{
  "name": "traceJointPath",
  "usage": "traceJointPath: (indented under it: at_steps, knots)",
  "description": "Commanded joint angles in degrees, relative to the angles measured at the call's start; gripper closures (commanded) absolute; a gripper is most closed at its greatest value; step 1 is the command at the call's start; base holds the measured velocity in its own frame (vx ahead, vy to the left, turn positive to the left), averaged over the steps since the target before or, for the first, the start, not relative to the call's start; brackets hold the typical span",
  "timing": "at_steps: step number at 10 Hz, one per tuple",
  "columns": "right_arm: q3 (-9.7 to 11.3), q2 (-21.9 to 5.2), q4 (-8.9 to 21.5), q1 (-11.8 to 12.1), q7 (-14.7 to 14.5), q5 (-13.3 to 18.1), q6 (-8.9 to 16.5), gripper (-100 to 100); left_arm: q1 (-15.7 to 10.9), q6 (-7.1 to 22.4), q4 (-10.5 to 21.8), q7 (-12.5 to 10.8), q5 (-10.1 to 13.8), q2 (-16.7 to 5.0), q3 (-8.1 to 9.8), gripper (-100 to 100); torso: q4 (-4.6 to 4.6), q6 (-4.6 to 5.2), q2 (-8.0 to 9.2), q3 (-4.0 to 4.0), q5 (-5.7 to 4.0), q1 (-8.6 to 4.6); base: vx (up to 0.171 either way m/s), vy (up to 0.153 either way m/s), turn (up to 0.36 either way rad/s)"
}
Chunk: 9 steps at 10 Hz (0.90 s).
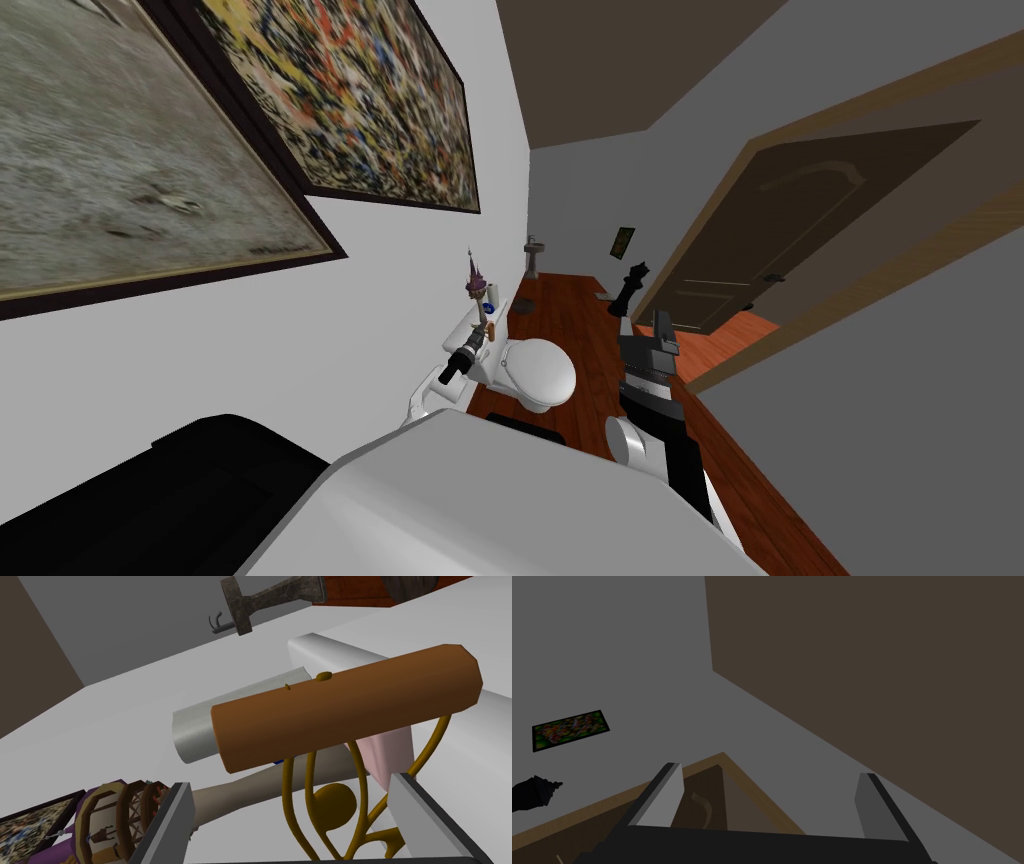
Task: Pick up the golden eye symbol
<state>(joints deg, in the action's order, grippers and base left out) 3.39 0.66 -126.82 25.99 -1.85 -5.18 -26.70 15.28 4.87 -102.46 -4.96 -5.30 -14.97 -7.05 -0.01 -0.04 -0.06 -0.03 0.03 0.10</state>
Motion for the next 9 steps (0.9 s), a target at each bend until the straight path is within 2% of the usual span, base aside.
traceJointPath:
  at_steps: [1,2,3,7,8,9]
  knots:
    - [0.0,0.0,0.0,0.0,0.0,0.0,0.0,0,0.0,0.0,0.0,0.0,0.0,0.0,0.0,0,0.0,0.0,0.0,0.0,0.0,0.0,0.0,0.005,0.002]
    - [0.0,0.0,0.0,0.0,0.0,0.0,0.0,0,0.0,0.0,0.0,0.0,0.0,0.0,0.01,-100,0.0,0.0,0.0,0.0,-0.02,-0.08,0.0,0.0,0.0]
    - [0.0,0.0,0.0,0.0,0.0,0.0,0.0,0,0.0,0.0,0.0,0.0,0.0,0.0,0.01,100,0.0,0.0,0.0,0.0,-0.03,-0.11,0.0,0.0,0.0]
    - [0.0,0.0,0.0,0.0,0.0,0.0,0.0,0,0.0,0.0,0.0,0.0,0.0,0.0,0.01,100,0.0,0.0,0.0,0.0,-0.03,-0.13,0.0,0.0,0.0]
    - [0.0,0.0,0.0,0.0,0.0,0.0,0.0,0,0.0,0.0,0.0,0.0,0.0,0.0,0.01,0,0.0,0.0,0.0,0.0,-0.03,-0.13,0.0,0.0,0.0]
    - [0.0,0.0,0.0,0.0,0.0,0.0,0.0,0,-0.2,1.0,-0.2,-1.6,1.7,1.2,-0.26,-100,0.0,0.0,0.0,0.0,-0.03,-0.13,-0.011,0.047,0.01]
